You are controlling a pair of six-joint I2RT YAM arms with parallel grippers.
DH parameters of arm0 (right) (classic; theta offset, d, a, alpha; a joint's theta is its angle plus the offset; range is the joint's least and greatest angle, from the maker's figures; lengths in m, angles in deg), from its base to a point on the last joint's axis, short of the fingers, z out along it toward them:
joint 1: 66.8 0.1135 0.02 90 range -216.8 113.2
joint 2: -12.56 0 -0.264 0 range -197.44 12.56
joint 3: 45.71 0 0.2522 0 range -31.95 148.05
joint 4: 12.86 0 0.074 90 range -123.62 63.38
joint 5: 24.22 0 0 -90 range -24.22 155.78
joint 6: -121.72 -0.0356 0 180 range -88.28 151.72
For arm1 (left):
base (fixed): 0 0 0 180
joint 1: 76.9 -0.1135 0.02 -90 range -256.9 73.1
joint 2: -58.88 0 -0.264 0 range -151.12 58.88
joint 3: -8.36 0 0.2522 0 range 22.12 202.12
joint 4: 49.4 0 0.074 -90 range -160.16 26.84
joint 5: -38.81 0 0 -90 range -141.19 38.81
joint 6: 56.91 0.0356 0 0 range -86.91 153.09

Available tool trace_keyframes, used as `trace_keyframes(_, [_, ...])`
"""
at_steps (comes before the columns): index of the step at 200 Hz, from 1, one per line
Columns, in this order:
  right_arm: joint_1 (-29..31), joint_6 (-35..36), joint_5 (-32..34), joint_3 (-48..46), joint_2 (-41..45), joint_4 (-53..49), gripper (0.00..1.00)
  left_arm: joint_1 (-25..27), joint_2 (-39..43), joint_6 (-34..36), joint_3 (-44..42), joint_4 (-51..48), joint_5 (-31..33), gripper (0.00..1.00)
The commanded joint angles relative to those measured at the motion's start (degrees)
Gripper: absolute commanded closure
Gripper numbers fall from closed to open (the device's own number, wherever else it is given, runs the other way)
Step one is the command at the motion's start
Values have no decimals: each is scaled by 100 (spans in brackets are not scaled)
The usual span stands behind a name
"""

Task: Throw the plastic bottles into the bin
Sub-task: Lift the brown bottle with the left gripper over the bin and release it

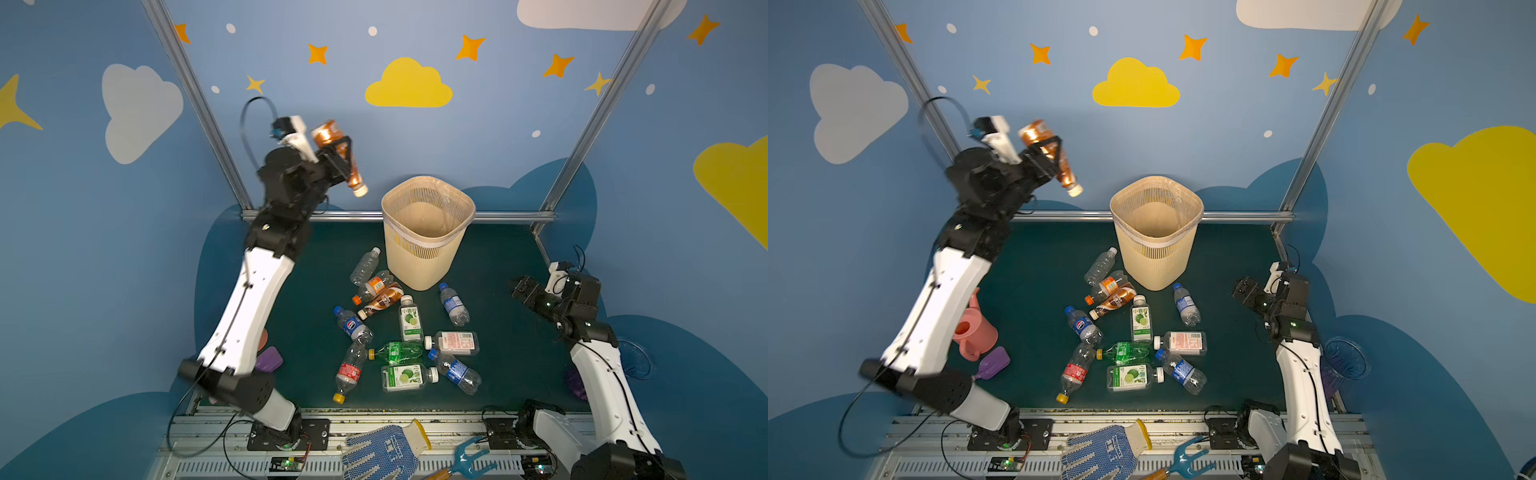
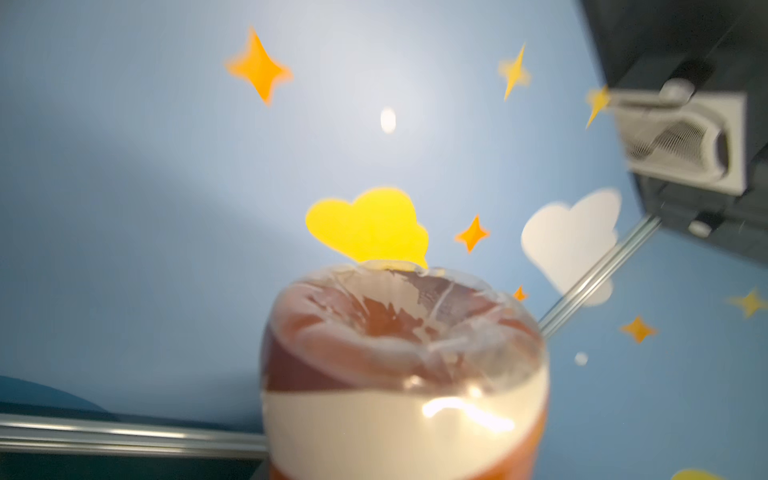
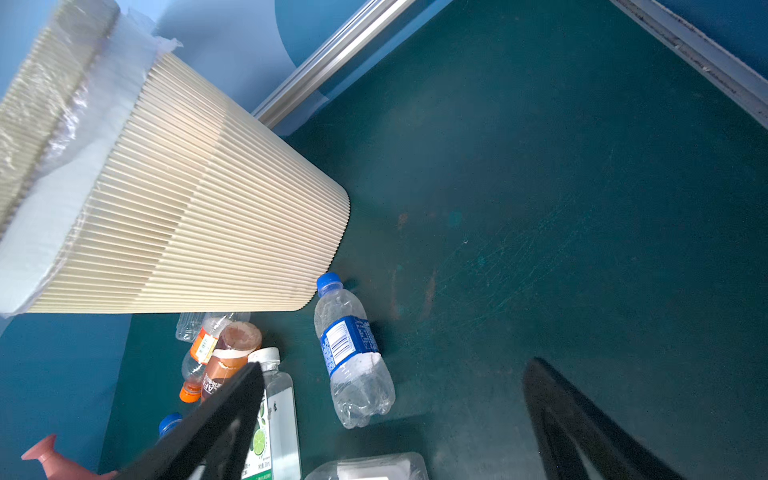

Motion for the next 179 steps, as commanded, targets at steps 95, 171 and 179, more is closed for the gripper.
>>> trace_keyframes(95, [-92, 62, -368, -90, 271, -306, 3, 698, 603, 1419, 466, -825, 762, 0])
trace_keyframes(171, [-42, -6, -265, -172, 271, -276, 3, 697, 2563, 1262, -3146, -1257, 1563, 0])
trace_keyframes(179, [-48, -13, -268, -195, 237, -251, 3, 713, 2789, 1188, -3553, -1353, 1584, 0])
